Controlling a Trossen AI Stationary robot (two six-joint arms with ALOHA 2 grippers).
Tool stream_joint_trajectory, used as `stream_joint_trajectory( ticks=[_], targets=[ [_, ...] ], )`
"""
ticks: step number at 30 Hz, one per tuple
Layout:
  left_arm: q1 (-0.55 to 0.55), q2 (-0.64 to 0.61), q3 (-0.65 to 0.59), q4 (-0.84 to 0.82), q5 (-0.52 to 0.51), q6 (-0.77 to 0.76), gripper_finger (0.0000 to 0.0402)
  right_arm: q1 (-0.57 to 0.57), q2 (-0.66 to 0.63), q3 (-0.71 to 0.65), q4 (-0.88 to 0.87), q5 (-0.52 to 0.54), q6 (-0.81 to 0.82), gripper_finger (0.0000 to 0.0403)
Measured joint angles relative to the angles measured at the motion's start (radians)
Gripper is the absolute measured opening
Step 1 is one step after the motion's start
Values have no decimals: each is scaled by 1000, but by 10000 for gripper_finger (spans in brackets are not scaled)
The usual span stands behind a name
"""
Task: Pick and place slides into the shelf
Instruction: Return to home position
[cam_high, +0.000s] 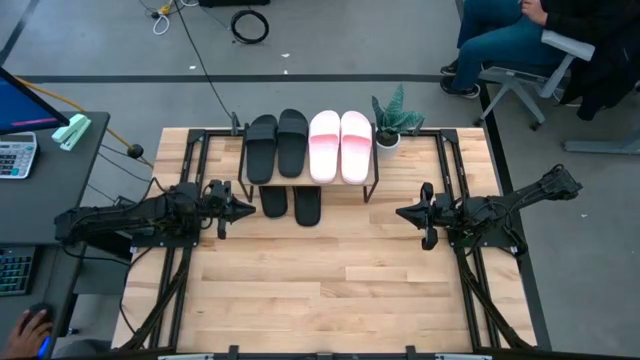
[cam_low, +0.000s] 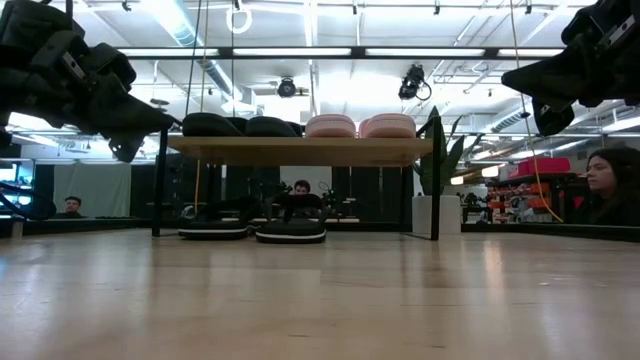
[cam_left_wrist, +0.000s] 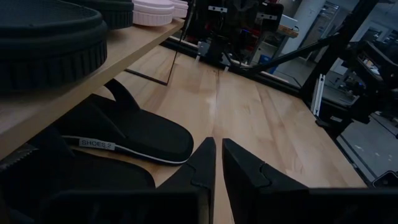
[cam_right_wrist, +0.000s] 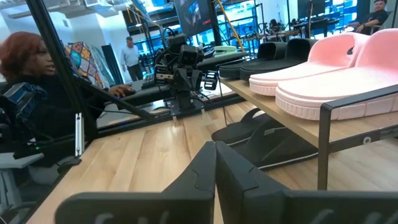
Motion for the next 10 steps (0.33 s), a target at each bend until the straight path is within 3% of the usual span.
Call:
stream_joint_trajectory(
  ticks=[10],
  targets=[
    [0,0,0,0,0,0,21,0,0,0,0,0,0,10]
  ],
)
